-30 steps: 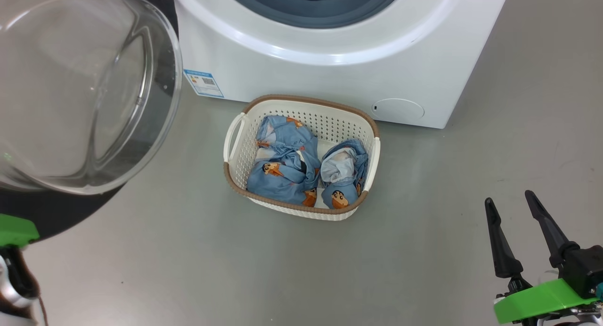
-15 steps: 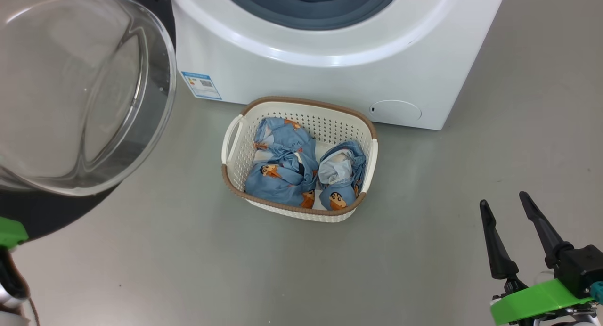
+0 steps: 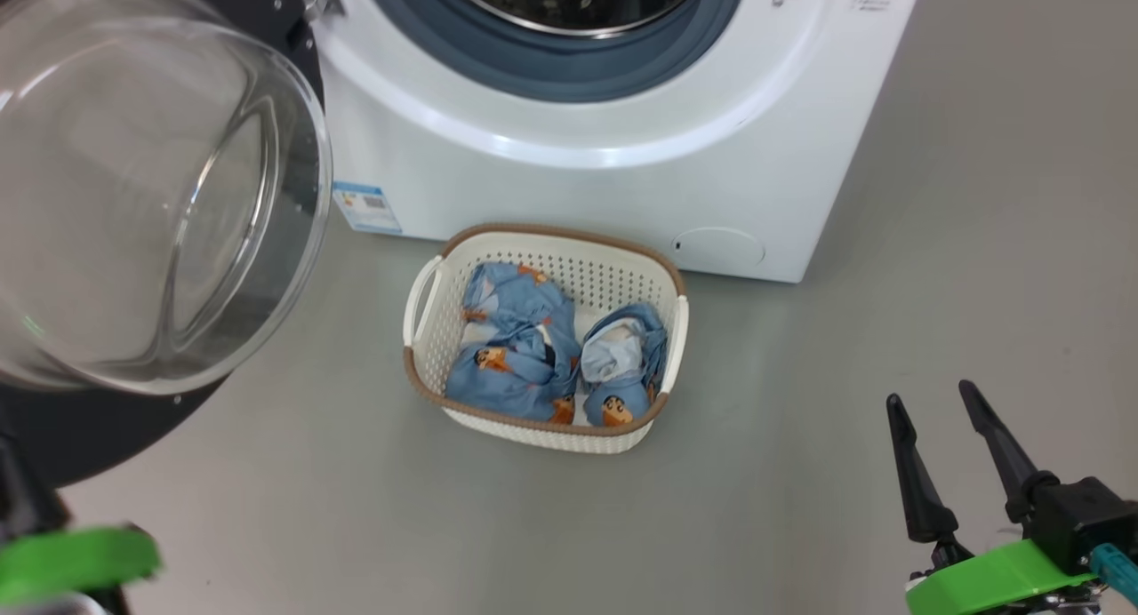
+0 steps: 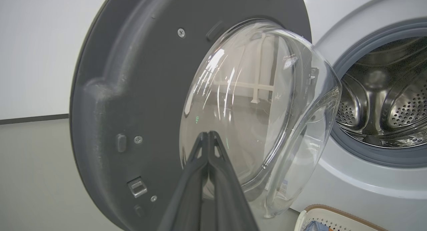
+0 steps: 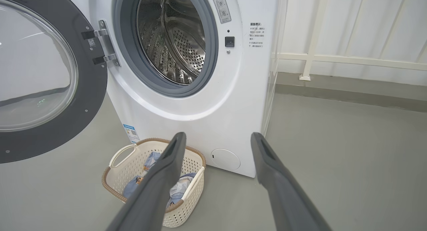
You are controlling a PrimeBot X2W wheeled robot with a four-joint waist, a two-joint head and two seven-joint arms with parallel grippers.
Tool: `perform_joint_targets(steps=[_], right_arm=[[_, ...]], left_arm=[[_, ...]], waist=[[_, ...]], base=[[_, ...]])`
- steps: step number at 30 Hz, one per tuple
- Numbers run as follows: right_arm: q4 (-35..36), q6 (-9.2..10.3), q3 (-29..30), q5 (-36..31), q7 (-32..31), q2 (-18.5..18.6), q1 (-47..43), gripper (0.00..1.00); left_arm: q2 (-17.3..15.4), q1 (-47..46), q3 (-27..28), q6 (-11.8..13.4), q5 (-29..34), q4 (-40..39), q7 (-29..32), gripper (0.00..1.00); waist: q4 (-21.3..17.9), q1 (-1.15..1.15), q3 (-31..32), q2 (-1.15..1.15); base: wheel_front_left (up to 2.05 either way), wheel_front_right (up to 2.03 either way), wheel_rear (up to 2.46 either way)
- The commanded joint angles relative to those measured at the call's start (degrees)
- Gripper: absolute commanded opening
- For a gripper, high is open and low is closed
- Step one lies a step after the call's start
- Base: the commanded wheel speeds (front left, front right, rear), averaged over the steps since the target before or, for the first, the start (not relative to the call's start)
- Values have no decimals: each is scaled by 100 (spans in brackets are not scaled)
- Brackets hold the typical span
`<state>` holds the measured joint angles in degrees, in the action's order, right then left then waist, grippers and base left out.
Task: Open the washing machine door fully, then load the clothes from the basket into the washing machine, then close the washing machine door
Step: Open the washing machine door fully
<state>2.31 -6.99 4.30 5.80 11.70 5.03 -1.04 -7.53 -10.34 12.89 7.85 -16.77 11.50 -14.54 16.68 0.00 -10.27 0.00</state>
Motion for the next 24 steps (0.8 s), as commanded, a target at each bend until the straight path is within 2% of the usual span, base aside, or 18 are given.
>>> perform_joint_targets(steps=[1,6,11,12,13,16,17,18,19,24], right_arm=[[95,-50,-163,15,63,-7,-3,100],[-10,-50,-200,0,104,-81,-77,100],[-92,-50,-246,-12,137,-136,-182,100],[-106,-50,-259,-14,142,-144,-199,100],[-112,-50,-271,-22,145,-151,-214,100],[-129,-50,-292,-38,151,-169,-244,100],[-130,-50,-302,-48,153,-173,-252,100],[-127,-50,-313,-57,154,-178,-262,100],[-123,-50,-319,-71,156,-181,-274,100],[-93,-50,-339,-110,156,-195,-347,100]], left_arm=[[-83,163,103,-42,149,-410,-46,0],[259,930,-460,-190,461,-1227,-46,0],[389,1385,-1159,-297,552,-1549,-43,0],[396,1433,-1284,-327,577,-1570,-23,6],[401,1472,-1387,-357,586,-1584,3,29],[404,1548,-1632,-452,627,-1566,145,49],[397,1567,-1674,-476,629,-1551,186,77],[383,1575,-1709,-500,635,-1541,206,93],[372,1580,-1745,-520,644,-1522,230,100],[321,1614,-1933,-618,698,-1427,333,100]], waist=[[-102,0,135,0],[-246,0,351,0],[-386,0,555,0],[-422,0,590,0],[-462,0,620,0],[-588,0,689,0],[-633,0,709,0],[-681,0,726,0],[-726,0,749,0],[-965,0,860,0]], base=[[0,0,0],[0,0,0],[0,0,0],[0,0,0],[0,0,0],[0,0,0],[0,0,0],[0,0,0],[0,0,0],[0,0,0]])
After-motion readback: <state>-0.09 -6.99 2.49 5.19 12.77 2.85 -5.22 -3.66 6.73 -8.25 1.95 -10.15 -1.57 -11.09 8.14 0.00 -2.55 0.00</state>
